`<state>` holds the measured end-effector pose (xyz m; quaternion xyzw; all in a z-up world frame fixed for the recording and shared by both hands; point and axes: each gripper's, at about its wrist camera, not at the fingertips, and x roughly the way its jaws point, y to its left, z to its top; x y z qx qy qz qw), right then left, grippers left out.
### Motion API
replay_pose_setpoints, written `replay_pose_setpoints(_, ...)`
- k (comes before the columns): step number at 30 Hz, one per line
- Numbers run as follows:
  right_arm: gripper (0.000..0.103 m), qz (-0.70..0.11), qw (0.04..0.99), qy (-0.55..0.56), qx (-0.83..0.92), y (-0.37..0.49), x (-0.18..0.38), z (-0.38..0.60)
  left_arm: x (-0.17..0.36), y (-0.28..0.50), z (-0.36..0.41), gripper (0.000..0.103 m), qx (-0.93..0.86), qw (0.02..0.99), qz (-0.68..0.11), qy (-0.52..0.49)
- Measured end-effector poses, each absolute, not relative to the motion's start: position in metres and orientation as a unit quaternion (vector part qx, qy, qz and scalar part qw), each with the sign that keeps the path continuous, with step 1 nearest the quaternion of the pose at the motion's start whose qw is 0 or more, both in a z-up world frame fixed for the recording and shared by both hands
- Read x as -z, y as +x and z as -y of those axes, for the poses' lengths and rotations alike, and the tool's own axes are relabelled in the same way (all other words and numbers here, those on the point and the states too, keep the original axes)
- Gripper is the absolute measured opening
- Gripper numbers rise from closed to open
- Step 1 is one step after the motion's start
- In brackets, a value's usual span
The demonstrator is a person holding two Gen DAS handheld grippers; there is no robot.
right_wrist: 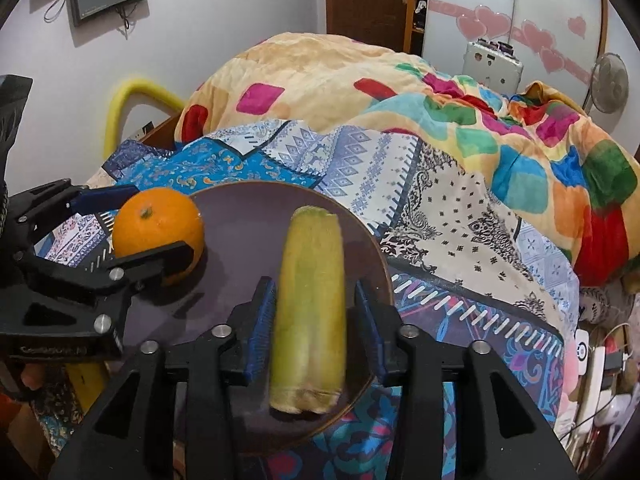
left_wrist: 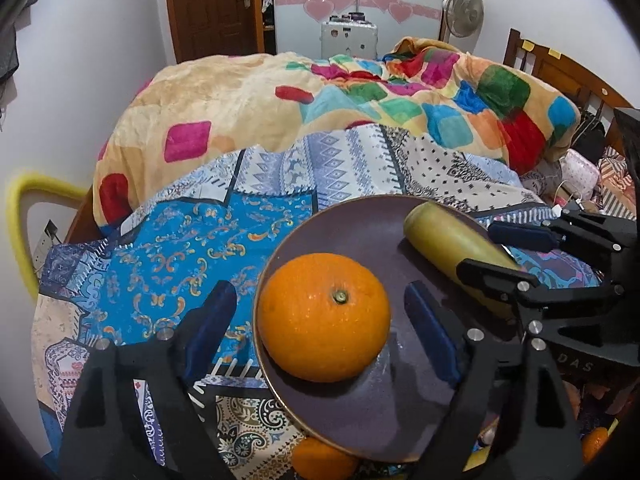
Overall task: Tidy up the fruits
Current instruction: 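Set the orange on the brown plate with the left tool while the right tool sets the shoot there, then grasp another large orange with the left tool while the right tool grasps a small tangerine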
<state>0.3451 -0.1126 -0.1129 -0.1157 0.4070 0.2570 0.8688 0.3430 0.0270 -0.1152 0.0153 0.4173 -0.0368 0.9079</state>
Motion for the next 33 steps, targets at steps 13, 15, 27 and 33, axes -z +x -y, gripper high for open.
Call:
replay_pose_setpoints(13,0.05,-0.346,0.903,-0.101,-0.235,0.304,0.068,0.133,0.071,0.292,-0.028,0.087,0.039,0.931,-0.362,0.011)
replay_pose_setpoints(15,0.05,-0.335,0.907,-0.097,-0.235,0.293,0.059,0.14,0.062,0.278,-0.027,0.087,0.044,0.936,-0.35,0.008)
replay_pose_setpoints(27,0.05,-0.285,0.929,-0.072,-0.226,0.216,0.032,0.174,0.034,0.196,-0.019,0.089,0.055,0.95,-0.309,-0.001)
replay_pose_setpoints(33,0.05,-0.283,0.934,-0.057,-0.211,0.181,0.042,0.195,0.04,0.156,-0.011,0.092,0.055,0.951,-0.303,0.008)
